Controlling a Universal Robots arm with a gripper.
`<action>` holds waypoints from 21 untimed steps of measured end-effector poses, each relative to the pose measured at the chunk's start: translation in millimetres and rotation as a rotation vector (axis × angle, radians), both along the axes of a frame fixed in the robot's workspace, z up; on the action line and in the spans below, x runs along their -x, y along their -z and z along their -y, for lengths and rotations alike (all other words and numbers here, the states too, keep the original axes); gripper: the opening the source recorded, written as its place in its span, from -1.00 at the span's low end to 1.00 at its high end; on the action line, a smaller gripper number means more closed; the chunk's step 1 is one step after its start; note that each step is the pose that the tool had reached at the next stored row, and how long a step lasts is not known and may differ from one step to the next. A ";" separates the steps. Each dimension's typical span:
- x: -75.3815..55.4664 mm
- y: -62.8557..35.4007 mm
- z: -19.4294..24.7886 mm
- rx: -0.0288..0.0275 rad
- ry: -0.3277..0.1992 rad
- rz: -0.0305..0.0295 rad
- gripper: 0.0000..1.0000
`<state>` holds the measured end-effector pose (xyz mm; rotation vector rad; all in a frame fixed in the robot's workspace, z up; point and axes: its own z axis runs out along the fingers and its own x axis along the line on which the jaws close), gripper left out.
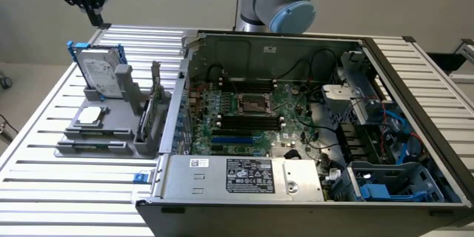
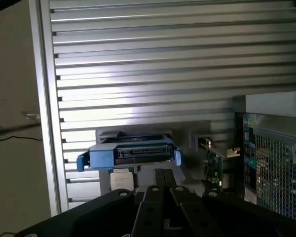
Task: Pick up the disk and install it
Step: 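Reach for the disk, then pick up the disk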
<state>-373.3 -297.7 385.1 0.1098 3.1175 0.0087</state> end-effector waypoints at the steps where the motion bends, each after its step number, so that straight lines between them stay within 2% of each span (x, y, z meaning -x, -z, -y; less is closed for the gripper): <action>1: 4.5 0.4 -1.9 0.0015 0.000 0.0000 -0.79; 4: 18.3 2.2 -6.2 0.0064 0.000 0.0000 -0.79; 8: 35.9 4.2 -7.5 0.0105 0.000 -0.0001 -0.79; 21: 36.6 4.2 -7.6 0.0115 0.000 -0.0013 -0.79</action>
